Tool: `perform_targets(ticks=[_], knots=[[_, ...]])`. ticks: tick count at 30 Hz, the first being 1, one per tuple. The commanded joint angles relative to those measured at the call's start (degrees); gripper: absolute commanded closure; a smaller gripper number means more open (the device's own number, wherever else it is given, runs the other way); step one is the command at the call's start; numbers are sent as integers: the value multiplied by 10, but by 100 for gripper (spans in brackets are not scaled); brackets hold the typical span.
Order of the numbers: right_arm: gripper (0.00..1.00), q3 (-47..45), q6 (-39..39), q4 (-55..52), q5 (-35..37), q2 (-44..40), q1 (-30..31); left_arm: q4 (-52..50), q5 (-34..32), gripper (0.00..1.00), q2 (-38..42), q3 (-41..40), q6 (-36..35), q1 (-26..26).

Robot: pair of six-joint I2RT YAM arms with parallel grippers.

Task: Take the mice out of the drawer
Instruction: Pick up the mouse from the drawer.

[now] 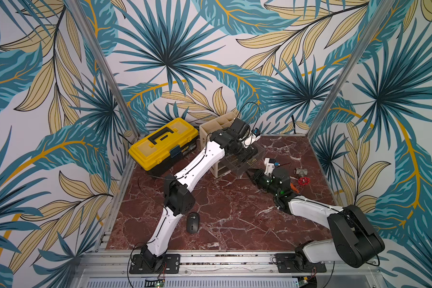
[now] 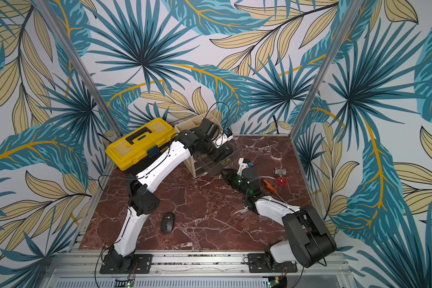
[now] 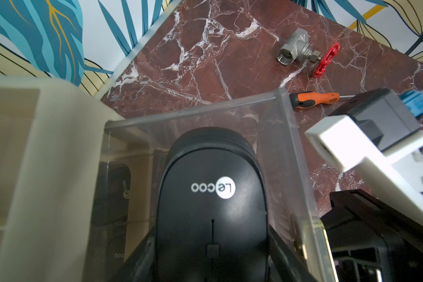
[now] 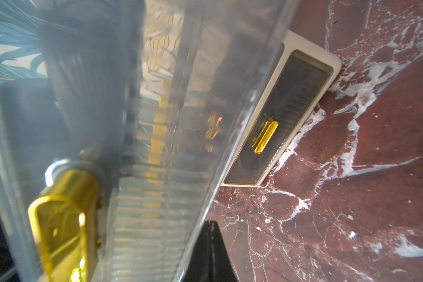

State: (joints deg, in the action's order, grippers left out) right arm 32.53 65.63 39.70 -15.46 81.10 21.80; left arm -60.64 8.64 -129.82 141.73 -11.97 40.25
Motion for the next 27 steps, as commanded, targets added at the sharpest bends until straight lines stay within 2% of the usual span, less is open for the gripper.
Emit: perform_targets(ticks=[1,7,11,19,22,27], knots=[[100,17,-17,-3,7,-8,2,14,-13,45,51,-7,7,-1],[100,34,-32,-40,6,-8,2,-18,-32,46,88,-12,42,-8],[100,39,-43,-56,7,-8,2,-27,-49,47,137,-53,83,-7],[100,48,-58,-69,2,-1,2,-23,-115,45,280,-215,208,11],[100,52,-64,-72,-1,2,2,-29,-184,45,327,-272,261,31],[100,58,-74,-81,-6,5,2,-13,-231,45,407,-411,375,62]])
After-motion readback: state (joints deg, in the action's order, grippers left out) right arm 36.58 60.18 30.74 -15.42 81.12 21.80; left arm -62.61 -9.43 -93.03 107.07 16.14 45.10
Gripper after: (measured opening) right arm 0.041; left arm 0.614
